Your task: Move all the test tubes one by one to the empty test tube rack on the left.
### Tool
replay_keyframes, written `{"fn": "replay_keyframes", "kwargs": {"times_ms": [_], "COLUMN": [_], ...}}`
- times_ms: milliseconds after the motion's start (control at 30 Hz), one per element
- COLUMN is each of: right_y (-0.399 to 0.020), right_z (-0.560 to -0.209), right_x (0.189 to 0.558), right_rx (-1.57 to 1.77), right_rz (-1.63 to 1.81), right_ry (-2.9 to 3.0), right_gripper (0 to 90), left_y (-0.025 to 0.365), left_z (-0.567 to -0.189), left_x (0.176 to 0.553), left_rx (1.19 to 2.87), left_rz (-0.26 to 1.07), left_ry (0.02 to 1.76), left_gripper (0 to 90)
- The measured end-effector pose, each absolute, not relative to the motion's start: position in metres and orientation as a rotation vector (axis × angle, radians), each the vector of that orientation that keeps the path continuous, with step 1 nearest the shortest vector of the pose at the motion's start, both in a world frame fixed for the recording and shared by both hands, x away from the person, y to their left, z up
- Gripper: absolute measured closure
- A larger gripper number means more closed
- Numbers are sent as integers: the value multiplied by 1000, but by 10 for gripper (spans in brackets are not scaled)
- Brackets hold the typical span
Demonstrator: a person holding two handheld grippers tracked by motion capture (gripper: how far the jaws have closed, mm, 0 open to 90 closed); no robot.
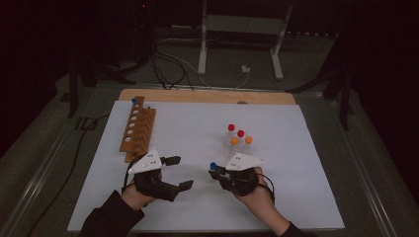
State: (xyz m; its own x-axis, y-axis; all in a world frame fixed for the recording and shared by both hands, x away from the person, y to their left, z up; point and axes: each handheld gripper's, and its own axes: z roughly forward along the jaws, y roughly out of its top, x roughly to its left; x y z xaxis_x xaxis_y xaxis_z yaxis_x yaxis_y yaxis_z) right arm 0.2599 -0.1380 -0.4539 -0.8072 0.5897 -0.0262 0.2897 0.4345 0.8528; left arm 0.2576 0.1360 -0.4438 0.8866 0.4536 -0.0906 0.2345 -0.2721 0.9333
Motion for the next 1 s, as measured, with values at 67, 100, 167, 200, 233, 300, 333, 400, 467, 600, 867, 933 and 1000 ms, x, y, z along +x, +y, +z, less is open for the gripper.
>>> {"fn": "replay_keyframes", "kwargs": {"times_ms": [67,100,167,200,233,300,333,400,467,600,867,933,1000], "right_y": [-135,-134,-131,-129,-128,-127,-127,-126,-125,-124,-124,-124,-124], "right_z": [-455,-455,-457,-457,-458,-458,-458,-457,-457,-458,-457,-457,-457], "right_x": [258,258,257,256,256,255,254,254,253,253,253,252,252], "right_rx": [747,742,736,733,727,721,720,717,716,713,713,709,709], "right_rz": [1316,1319,1316,1313,1313,1312,1314,1315,1314,1318,1327,1327,1327], "right_ry": [2383,2389,2401,2408,2412,2419,2420,2422,2426,2430,2433,2431,2431], "right_gripper": [769,769,769,769,769,769,769,769,769,769,769,769,769], "left_y": [133,131,128,126,124,120,118,114,109,102,91,90,89], "left_z": [-442,-442,-440,-440,-440,-439,-439,-439,-440,-441,-445,-447,-449], "left_x": [256,256,255,255,255,255,255,256,256,257,260,261,262], "left_rx": [1867,1867,1871,1873,1872,1874,1874,1876,1880,1871,1902,1914,1918], "left_rz": [245,247,255,260,263,270,272,273,281,289,301,303,299], "left_ry": [505,501,494,489,486,482,480,469,450,430,416,406,403], "left_gripper": [176,191,226,247,263,309,327,363,394,470,616,661,704]}}
